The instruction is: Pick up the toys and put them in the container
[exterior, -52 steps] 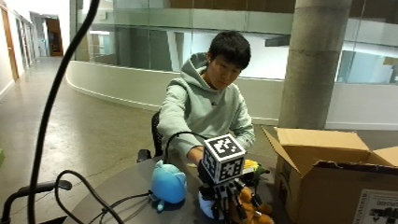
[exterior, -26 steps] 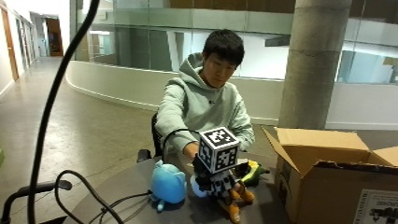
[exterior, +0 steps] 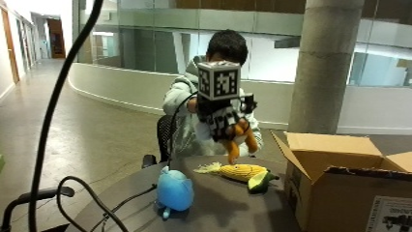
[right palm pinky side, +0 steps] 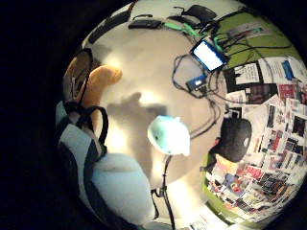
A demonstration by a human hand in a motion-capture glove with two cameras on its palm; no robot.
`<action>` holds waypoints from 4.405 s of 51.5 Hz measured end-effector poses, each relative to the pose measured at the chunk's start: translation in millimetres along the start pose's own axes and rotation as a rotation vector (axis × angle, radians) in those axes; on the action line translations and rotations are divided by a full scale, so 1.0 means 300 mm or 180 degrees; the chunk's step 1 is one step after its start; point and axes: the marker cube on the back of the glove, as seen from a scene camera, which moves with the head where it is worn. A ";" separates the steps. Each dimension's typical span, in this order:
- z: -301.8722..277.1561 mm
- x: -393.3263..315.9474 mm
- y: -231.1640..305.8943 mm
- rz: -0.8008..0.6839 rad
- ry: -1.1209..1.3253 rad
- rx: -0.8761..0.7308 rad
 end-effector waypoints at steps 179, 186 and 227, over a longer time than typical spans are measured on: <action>-0.340 -0.639 -0.026 -0.0932 -0.1239 0.1376; -0.233 -0.703 -0.078 -0.0901 -0.1065 0.0907; 0.236 -0.326 0.342 -0.1167 -0.0623 0.0279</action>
